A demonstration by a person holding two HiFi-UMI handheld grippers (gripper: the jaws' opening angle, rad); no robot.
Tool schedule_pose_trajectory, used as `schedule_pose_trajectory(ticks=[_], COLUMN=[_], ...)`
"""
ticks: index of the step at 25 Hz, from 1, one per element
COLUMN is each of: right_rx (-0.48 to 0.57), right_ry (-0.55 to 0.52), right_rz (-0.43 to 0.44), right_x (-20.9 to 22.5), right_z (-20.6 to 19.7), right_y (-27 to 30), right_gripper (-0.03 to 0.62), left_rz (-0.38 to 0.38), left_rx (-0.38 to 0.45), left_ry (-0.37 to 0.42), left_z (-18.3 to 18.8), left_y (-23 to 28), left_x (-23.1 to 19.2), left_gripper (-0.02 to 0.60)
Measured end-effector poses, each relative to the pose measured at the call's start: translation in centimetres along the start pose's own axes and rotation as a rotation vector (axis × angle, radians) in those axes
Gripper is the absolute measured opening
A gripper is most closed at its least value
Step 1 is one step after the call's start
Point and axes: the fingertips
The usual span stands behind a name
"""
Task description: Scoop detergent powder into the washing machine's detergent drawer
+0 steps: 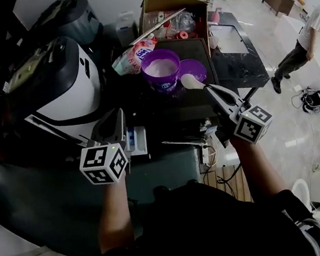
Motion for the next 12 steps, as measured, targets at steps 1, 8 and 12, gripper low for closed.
schedule_pose_trajectory(ticks=[1,8,12], right_rx=[-0.001,0.0,0.003], right_ry=[0.002,0.008,0.012], right_rz=[0.001,0.007,0.006], right_x=[-0.11,-0.61,-0.61], right_z=[-0.14,-0.38,-0.22], right_y=[0.01,0.2,0.09], right_gripper=[0.018,0.018,0.018], left_rz=[-0.002,-0.007,-0.01], left_rx=[-0.001,-0.001,-0.002], left_ry=[-0.001,-0.005,-0.005], left_z=[-0.1,-0.34,-0.28], left_y=[-0.01,-0.08,-0.1], left_x=[-0.01,-0.14,-0.04], left_gripper=[0.008,0.008,0.008])
Point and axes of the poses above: the fingertips, and each gripper's own axes: y forward along the fingers, x to its right, z out of its top, and after that the axes turned 6 degrees about -z, right-handed
